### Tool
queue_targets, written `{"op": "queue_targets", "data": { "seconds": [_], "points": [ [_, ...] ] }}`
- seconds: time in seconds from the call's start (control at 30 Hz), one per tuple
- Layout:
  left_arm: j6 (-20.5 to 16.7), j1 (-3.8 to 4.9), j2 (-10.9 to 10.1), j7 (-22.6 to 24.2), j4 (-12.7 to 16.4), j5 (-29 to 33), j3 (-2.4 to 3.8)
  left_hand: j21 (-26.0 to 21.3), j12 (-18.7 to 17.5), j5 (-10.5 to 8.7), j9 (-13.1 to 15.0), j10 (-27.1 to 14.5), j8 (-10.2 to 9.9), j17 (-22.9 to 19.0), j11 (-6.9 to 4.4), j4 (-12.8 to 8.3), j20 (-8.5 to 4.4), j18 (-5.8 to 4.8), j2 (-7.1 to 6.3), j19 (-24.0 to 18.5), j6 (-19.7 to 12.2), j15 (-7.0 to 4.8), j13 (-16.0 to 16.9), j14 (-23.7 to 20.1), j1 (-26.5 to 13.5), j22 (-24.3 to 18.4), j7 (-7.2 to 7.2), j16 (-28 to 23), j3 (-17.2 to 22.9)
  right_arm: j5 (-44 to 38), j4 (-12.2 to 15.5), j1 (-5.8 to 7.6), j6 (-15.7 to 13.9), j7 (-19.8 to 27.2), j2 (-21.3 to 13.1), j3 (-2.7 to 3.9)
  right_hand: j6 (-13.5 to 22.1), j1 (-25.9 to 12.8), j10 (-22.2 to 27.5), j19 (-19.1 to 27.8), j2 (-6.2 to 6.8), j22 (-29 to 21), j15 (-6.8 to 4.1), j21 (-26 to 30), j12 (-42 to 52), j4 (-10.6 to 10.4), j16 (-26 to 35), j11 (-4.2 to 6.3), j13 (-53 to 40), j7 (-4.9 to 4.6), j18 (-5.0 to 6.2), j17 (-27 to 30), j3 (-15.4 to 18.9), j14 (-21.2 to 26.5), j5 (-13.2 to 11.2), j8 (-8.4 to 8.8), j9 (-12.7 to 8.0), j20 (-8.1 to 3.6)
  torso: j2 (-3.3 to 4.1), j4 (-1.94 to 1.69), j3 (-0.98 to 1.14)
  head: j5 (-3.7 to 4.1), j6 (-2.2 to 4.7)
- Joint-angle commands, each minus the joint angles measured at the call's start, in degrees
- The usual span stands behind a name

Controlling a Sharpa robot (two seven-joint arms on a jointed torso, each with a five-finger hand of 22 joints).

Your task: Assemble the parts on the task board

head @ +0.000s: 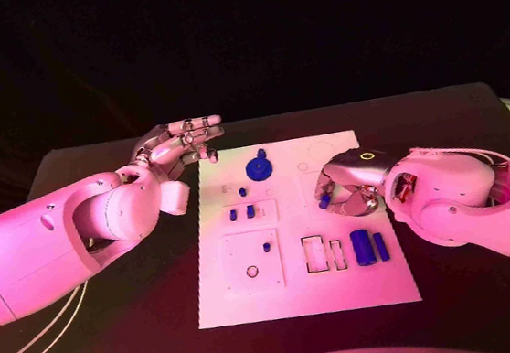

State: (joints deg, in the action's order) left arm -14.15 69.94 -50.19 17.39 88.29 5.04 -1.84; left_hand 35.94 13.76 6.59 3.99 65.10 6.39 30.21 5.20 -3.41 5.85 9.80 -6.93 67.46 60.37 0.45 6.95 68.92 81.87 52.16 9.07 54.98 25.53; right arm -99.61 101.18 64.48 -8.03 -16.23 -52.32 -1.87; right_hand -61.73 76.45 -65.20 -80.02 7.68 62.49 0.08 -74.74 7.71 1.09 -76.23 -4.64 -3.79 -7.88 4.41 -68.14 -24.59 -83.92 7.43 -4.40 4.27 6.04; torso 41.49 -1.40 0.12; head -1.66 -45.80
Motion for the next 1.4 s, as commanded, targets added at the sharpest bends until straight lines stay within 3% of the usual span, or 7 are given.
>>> {"op": "queue_targets", "data": {
  "seconds": [0.03, 0.37, 0.57, 0.93, 1.17, 1.3, 1.4],
  "points": [
    [1.25, 0.02, 0.12, 0.09, 0.08, -0.55, 0.03, -0.29, 0.34, 0.35, -0.07, -0.24, 0.39, -0.08, 0.0, -0.34, 0.02, 0.62, 0.57, -0.25, -0.08, -0.18, 0.05, -0.37, -0.01, 0.01, 0.37, 0.34, -0.05, 0.07, -0.37, -0.12, 1.46, 0.14, 0.28, -0.07, -0.87, -0.21, -0.92, -0.08, -0.83, 0.16, -0.51, 0.21, 0.32, -0.04, -0.02, 0.2, -0.07, -0.07, 0.92, -0.17, -0.52, -2.29, -0.37, -0.34, 0.13, -0.45, 0.0, 0.03, -0.04, 0.26, 0.09],
    [1.71, 0.02, 0.13, 0.02, 0.1, -0.65, 0.03, -0.29, 0.34, 0.35, -0.07, -0.24, 0.39, -0.08, 0.0, -0.34, 0.02, 0.62, 0.57, -0.25, -0.08, -0.18, 0.05, -0.37, -0.01, 0.01, 0.37, 0.34, -0.05, 0.13, -0.91, -0.17, 0.75, -0.07, 0.87, -0.09, -2.48, -0.11, -2.53, -0.24, -1.48, 0.33, -0.85, 0.12, 0.43, -0.43, -0.14, 0.61, -0.14, 0.24, 0.88, -0.29, -1.18, -2.36, -0.47, -0.83, 0.34, -0.75, -0.02, -0.02, -0.02, 0.1, -0.06],
    [1.95, 0.02, 0.11, -0.02, 0.1, -0.66, 0.03, -0.32, 0.49, 0.36, -0.07, -0.3, 0.42, -0.11, 0.0, -0.34, 0.04, 0.62, 0.65, -0.29, -0.09, -0.15, 0.09, -0.42, -0.08, 0.03, 0.38, 0.36, -0.08, 1.27, -0.93, -0.18, -3.53, 0.44, 0.74, -0.09, -4.25, 1.2, -4.5, -0.67, -3.16, 1.2, -1.4, -0.41, 0.64, -0.06, -0.88, 1.23, -0.34, 0.74, 0.72, -1.3, -2.7, -2.63, -1.73, -1.61, 0.69, -1.33, -0.01, -0.01, -0.01, 0.13, -0.08],
    [2.2, 0.01, 0.14, -0.02, -0.12, -0.74, 0.03, -0.33, 0.54, 0.38, -0.07, -0.33, 0.42, -0.13, 0.01, -0.36, 0.05, 0.62, 0.68, -0.3, -0.09, -0.15, 0.11, -0.44, -0.09, 0.03, 0.37, 0.37, -0.08, 12.3, 2.71, 0.69, -8.94, 3.45, -1.94, 0.37, -4.7, 1.63, -5.36, -0.93, -3.35, 1.78, -1.56, -0.78, 0.66, 0.39, -1.29, 1.46, -0.46, 0.81, 0.62, -1.85, -3.21, -2.76, -1.46, -1.82, 0.82, -1.64, -0.15, 0.08, -0.1, -0.02, 0.19],
    [2.01, 0.01, 0.18, -0.02, -0.04, -0.75, 0.03, -0.33, 0.54, 0.38, -0.07, -0.33, 0.42, -0.13, 0.01, -0.36, 0.05, 0.62, 0.68, -0.3, -0.09, -0.15, 0.11, -0.44, -0.09, 0.03, 0.37, 0.37, -0.08, 16.64, 4.35, 1.19, -9.16, 4.62, -1.08, 0.47, -4.69, 1.46, -5.45, -0.93, -3.2, 1.74, -1.57, -0.77, 0.57, 0.42, -1.28, 1.41, -0.48, 0.75, 0.62, -1.79, -3.13, -2.76, -1.12, -1.81, 0.83, -1.72, -0.09, -0.01, -0.06, -0.04, 0.51],
    [1.83, 0.01, 0.24, 0.08, -0.01, -0.75, 0.04, -0.34, 0.6, 0.43, -0.07, -0.37, 0.43, -0.15, 0.0, -0.42, 0.05, 0.62, 0.7, -0.33, -0.11, -0.16, 0.12, -0.48, -0.05, 0.04, 0.37, 0.37, -0.07, 17.04, 5.15, 0.12, -8.42, 5.39, 1.2, 0.38, -4.67, 1.21, -5.54, -0.87, -2.91, 1.56, -1.57, -0.69, 0.33, 0.56, -1.23, 1.4, -0.5, 0.74, 0.64, -1.65, -2.93, -2.73, 0.04, -1.78, 0.85, -1.78, -0.04, -0.1, -0.1, -0.24, 0.6],
    [1.74, 0.01, 0.31, 0.06, -0.04, -0.75, 0.04, -0.34, 0.6, 0.43, -0.07, -0.37, 0.43, -0.15, 0.0, -0.42, 0.05, 0.62, 0.7, -0.33, -0.11, -0.16, 0.12, -0.48, -0.05, 0.04, 0.37, 0.37, -0.07, 16.33, 5.1, -0.67, -7.68, 5.84, 3.28, 0.26, -4.64, 1.17, -5.52, -0.82, -2.85, 1.43, -1.57, -0.61, 0.28, 0.59, -1.16, 1.4, -0.5, 0.73, 0.67, -1.54, -2.89, -2.71, 0.16, -1.76, 0.85, -1.78, -0.05, 0.02, -0.04, -0.82, 0.51]
  ]
}}
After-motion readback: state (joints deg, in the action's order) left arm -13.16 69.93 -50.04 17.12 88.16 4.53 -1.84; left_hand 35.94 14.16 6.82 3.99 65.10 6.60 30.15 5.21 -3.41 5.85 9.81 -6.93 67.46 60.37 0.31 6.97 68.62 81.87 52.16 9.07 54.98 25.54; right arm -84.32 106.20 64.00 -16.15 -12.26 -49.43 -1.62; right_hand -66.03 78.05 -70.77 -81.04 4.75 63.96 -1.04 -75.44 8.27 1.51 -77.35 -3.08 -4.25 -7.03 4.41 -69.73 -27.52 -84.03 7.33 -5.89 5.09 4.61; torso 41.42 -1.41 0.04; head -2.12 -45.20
